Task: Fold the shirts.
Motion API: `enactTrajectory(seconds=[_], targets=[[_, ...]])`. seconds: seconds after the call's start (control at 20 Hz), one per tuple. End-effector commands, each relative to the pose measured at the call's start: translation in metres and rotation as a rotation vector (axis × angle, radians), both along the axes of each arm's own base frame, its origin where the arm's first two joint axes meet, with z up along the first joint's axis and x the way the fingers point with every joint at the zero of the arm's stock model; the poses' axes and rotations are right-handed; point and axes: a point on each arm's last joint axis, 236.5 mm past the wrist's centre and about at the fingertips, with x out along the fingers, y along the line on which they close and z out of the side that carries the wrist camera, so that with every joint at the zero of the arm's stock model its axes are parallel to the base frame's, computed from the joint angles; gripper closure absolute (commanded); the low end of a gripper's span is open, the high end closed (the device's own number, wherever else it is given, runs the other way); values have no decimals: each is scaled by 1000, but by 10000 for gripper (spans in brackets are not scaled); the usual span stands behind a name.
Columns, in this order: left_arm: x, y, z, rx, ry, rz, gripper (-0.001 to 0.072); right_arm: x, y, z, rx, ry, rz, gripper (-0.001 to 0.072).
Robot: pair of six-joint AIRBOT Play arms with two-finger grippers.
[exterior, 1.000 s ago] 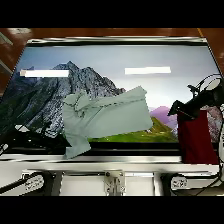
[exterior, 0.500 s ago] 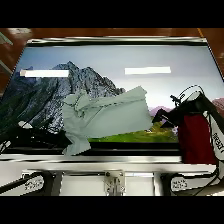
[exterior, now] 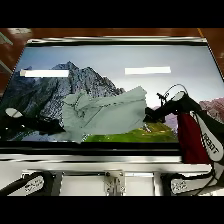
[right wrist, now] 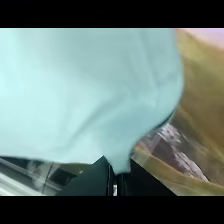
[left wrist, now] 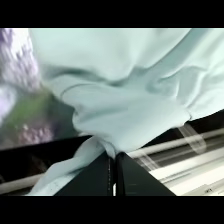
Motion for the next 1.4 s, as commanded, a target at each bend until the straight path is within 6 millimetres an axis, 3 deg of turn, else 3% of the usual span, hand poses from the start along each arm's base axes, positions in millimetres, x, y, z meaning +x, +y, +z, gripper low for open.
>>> enactTrajectory(seconds=[0.0,0.05,0.1,0.15,0.25,0.3,0.35,0.4,0.5,0.6,0.7,0.85,0.95,1.1,1.2,1.35], targets=[[59,35,120,186,-326,-15,673,55,-5,105,-60,-396,102,649],[77,39,181,227,-491,-6,673,73,-8,166,-95,-582,128,649],[87,42,254,271,-679,8,672,84,-11,235,-127,-767,122,649],[86,42,325,311,-858,27,672,88,-16,303,-163,-945,96,649],[54,36,467,389,-1235,79,671,67,-25,438,-219,-1284,14,649],[29,32,521,405,-1384,117,671,43,-29,497,-235,-1425,-27,649],[-1,26,569,407,-1520,157,670,19,-33,540,-248,-1529,-62,649],[-27,21,600,409,-1621,184,671,-10,-34,576,-250,-1617,-87,649],[-71,15,637,412,-1766,226,670,-53,-39,613,-266,-1709,-134,649],[-95,9,644,419,-1806,227,670,-82,-46,620,-283,-1714,-171,648],[-99,6,636,424,-1781,209,670,-96,-51,607,-322,-1658,-167,648],[-75,12,601,449,-1664,171,670,-91,-64,558,-410,-1458,-125,648],[-49,22,567,488,-1557,143,670,-79,-79,511,-485,-1265,-82,649],[-4,41,505,496,-1373,140,671,-53,-99,438,-547,-953,-54,648],[30,49,450,468,-1226,125,671,-26,-107,389,-562,-777,-23,648],[80,60,349,411,-967,100,671,23,-108,308,-544,-565,16,649]])
